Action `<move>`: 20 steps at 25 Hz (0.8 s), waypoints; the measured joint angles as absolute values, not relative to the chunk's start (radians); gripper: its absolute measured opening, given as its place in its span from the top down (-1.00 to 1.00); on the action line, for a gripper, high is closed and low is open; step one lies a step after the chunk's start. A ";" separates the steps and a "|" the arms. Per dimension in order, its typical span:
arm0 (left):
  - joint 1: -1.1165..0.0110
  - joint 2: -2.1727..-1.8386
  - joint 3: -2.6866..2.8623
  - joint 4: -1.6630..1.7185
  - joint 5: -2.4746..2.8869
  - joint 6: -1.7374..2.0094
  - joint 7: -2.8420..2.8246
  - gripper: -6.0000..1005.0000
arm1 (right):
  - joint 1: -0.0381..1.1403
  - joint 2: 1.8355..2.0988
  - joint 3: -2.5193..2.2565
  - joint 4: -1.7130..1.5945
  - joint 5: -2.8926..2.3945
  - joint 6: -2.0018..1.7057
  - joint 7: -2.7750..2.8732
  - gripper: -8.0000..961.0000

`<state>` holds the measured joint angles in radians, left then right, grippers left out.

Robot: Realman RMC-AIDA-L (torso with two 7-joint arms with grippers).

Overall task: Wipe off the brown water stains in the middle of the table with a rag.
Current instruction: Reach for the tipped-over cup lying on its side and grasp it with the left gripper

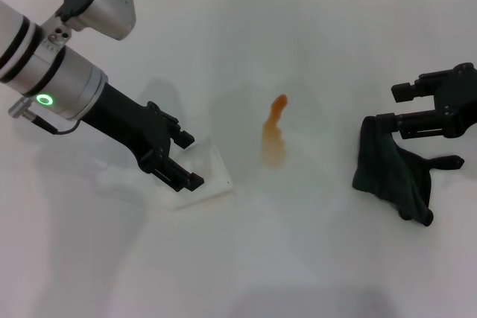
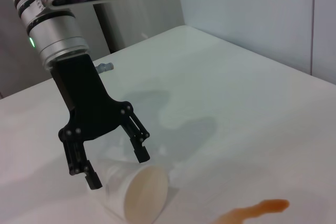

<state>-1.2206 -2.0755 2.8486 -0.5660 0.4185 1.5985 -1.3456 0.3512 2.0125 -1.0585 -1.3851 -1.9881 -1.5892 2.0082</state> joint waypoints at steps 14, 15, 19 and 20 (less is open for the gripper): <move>-1.211 -2.075 2.849 -0.548 0.423 1.587 -1.350 -0.52 | 0.350 2.013 -1.052 -1.382 -1.988 -1.584 2.007 -0.35; -1.210 -2.075 2.849 -0.543 0.423 1.582 -1.350 -0.52 | 0.350 2.013 -1.052 -1.382 -1.988 -1.583 2.007 -0.35; -1.207 -2.075 2.849 -0.540 0.426 1.572 -1.351 -0.52 | 0.350 2.013 -1.052 -1.380 -1.988 -1.583 2.007 -0.35; -1.206 -2.075 2.849 -0.540 0.426 1.570 -1.352 -0.51 | 0.350 2.013 -1.052 -1.380 -1.988 -1.583 2.007 -0.35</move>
<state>-1.2064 -2.0754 2.8486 -0.5399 0.4263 1.5701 -1.3516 0.3497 2.0125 -1.0522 -1.3795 -1.9880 -1.5831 2.0068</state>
